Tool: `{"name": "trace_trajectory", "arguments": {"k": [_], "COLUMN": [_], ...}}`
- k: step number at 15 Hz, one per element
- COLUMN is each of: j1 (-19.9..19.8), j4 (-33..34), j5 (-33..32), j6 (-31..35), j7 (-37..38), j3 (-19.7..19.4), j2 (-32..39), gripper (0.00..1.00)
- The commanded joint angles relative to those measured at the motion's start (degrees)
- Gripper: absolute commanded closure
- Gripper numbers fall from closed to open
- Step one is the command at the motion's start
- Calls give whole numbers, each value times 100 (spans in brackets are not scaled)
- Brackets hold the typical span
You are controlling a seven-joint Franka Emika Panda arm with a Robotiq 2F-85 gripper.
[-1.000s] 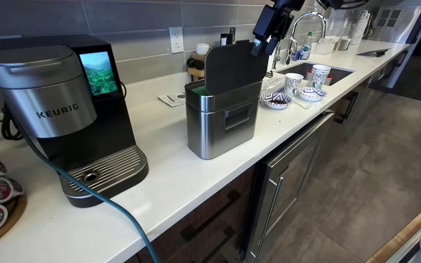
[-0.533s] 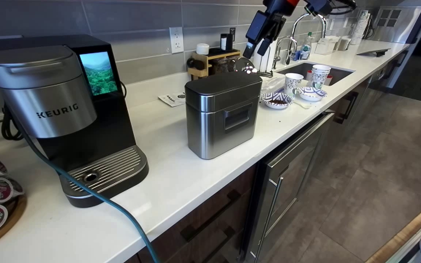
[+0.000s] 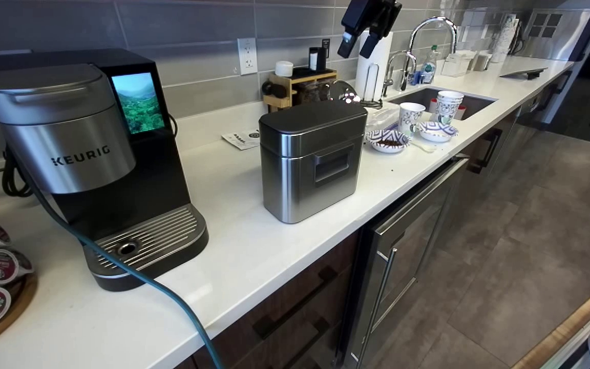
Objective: Put the coffee pod in the bin, and then close the bin
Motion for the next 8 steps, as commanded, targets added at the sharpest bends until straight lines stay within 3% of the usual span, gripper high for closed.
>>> {"name": "trace_trajectory", "arguments": {"k": [1,8], "j1": [0,-97], "j4": [559,1362], "j5": [92,-155], "j6": [-854,-1990], "j7": [166,494], "j3": [-76,-28], "j2": [103,210], "gripper": [0,0]}}
